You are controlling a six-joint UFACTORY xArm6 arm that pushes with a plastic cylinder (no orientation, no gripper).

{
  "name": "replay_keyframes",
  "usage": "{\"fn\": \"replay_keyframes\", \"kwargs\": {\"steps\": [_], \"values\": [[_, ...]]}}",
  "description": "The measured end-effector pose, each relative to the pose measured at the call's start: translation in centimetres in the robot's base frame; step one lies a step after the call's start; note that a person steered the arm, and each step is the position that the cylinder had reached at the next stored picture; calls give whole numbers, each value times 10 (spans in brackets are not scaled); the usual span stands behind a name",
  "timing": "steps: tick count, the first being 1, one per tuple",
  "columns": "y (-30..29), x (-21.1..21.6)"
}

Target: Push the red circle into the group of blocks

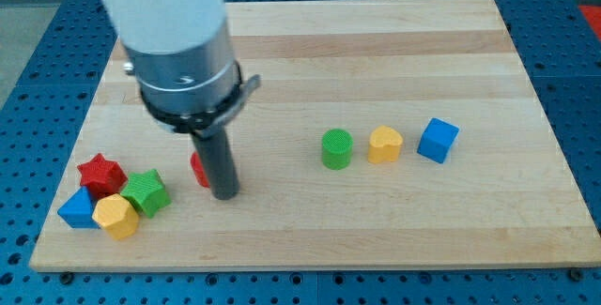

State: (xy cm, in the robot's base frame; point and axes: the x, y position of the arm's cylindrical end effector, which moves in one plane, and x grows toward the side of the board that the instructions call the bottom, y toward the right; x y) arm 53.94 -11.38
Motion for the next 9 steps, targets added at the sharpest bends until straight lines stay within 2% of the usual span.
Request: {"fn": "replay_keyframes", "kwargs": {"steps": [1,2,3,5,7,9], "values": [[7,0],[49,-10],[42,-18],[-23,-28],[23,-60],[-23,-68]]}}
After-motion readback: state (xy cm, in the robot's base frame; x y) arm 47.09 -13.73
